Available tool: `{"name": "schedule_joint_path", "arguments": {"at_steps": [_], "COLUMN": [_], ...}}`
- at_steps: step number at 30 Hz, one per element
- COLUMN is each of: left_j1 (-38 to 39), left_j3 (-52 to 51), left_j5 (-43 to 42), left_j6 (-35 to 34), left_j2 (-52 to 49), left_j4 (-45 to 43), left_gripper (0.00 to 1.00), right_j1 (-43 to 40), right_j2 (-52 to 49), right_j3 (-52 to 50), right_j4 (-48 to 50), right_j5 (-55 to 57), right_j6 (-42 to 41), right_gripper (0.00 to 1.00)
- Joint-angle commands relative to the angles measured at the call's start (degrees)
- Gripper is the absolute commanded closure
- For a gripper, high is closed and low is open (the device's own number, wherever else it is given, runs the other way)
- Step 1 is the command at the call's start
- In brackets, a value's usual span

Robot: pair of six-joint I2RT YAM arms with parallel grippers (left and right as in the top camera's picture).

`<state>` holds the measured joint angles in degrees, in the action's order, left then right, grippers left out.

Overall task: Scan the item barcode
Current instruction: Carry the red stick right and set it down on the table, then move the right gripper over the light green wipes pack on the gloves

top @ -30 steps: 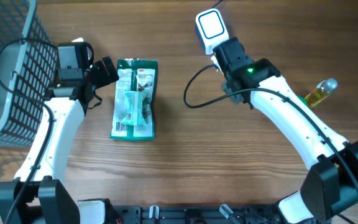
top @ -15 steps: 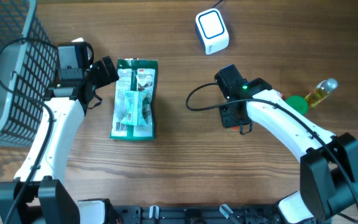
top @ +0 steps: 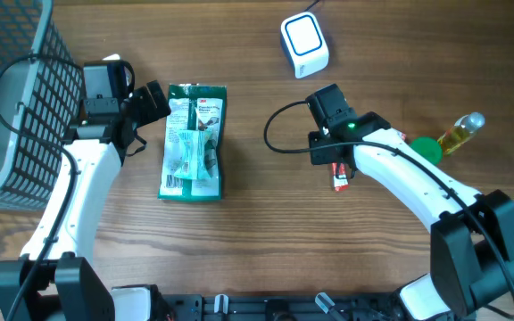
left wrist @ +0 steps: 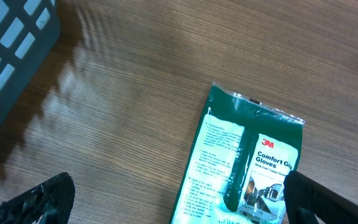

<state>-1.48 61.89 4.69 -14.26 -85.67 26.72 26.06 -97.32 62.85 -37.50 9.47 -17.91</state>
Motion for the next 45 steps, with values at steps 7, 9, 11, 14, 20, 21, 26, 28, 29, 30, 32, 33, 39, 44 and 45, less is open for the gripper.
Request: {"name": "schedule_joint_path", "arguments": {"at_steps": [7,9,11,14,20,21,26,28,29,30,32,33,39,44,45], "left_j1": [-0.2,-0.2,-0.2,-0.2,-0.2,-0.2,-0.2,-0.2,-0.2,-0.2,-0.2,-0.2,-0.2,-0.2,-0.2], "left_j3": [0.44,0.44,0.44,0.44,0.44,0.44,0.44,0.44,0.44,0.44,0.44,0.44,0.44,0.44,0.44], "left_j5": [0.55,0.55,0.55,0.55,0.55,0.55,0.55,0.55,0.55,0.55,0.55,0.55,0.55,0.55,0.55], "left_j6": [0.5,0.5,0.5,0.5,0.5,0.5,0.5,0.5,0.5,0.5,0.5,0.5,0.5,0.5,0.5], "left_j2": [0.15,0.15,0.15,0.15,0.15,0.15,0.15,0.15,0.15,0.15,0.15,0.15,0.15,0.15,0.15], "left_j4": [-0.13,-0.15,-0.15,-0.15,-0.13,-0.15,-0.13,-0.15,-0.15,-0.15,-0.15,-0.15,-0.15,-0.15,-0.15], "left_gripper": [0.0,0.0,0.0,0.0,0.0,0.0,0.0,0.0,0.0,0.0,0.0,0.0,0.0,0.0,0.0], "right_j1": [-0.31,-1.11,-2.91,-6.58,-11.78,-11.47,-8.76,-6.71,-5.25,-3.8,0.57,2.36,14.01,17.62,18.03], "right_j2": [-8.92,-10.19,-10.95,-11.13,-10.23,-9.66,-6.05,-5.66,-6.1,-6.36,-7.23,-7.74,-14.67,-20.61,-21.53], "right_j3": [-0.61,-0.61,-0.61,-0.63,1.79,3.8,15.34,15.45,15.37,15.34,14.36,13.84,13.35,13.35,13.35], "right_j4": [4.39,3.65,2.29,0.22,-1.79,-3.43,-8.24,-1.62,1.66,3.93,10.19,12.57,21.07,28.28,29.03], "right_j5": [-1.27,1.46,2.6,2.58,-0.76,-2.62,-29.18,-43.32,-45.68,-45.33,-42.18,-40.57,-30.25,-29.24,-29.22], "right_j6": [4.48,3.82,1.09,-1.22,6.03,7.85,8.74,5.7,2.38,-0.2,-4.09,-5.4,-13.35,-14.12,-15.3], "right_gripper": [0.96,0.96,0.96,0.96,0.87,0.8,0.64,0.63,0.61,0.6,0.54,0.54,0.45,0.45,0.46]}}
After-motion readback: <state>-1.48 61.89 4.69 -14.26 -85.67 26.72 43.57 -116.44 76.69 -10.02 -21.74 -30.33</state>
